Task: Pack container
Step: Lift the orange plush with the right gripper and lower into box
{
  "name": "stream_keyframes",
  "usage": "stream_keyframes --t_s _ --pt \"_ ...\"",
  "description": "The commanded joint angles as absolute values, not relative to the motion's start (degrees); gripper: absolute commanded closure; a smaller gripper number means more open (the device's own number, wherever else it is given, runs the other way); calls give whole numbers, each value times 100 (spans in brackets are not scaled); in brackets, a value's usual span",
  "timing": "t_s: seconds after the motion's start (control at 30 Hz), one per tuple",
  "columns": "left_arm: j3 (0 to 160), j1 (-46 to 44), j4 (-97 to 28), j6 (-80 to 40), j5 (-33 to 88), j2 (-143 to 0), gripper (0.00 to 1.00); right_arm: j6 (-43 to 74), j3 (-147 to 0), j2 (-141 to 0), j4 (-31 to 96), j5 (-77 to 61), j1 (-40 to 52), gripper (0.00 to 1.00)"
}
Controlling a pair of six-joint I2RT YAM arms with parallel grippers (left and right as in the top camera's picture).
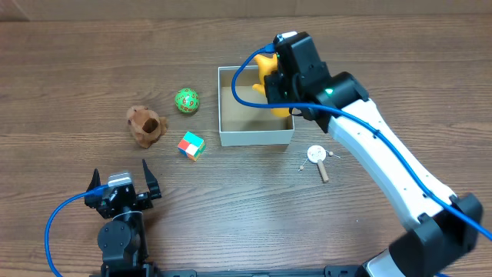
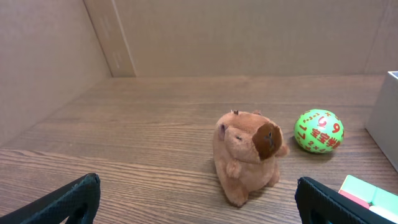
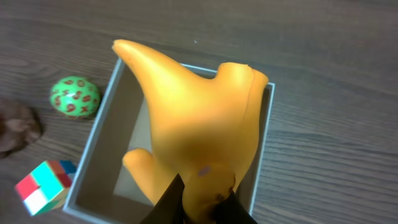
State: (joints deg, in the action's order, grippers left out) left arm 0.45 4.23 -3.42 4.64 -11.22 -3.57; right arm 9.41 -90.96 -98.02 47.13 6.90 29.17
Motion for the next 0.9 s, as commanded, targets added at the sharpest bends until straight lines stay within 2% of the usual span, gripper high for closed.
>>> stream_keyframes --t_s 0.0,0.87 --pt "27 421 -318 537 -1179 -364 0 1164 -9183 -10438 4477 816 2886 88" --pt "27 421 -318 537 -1179 -364 0 1186 -9183 -11507 4276 1098 2886 87"
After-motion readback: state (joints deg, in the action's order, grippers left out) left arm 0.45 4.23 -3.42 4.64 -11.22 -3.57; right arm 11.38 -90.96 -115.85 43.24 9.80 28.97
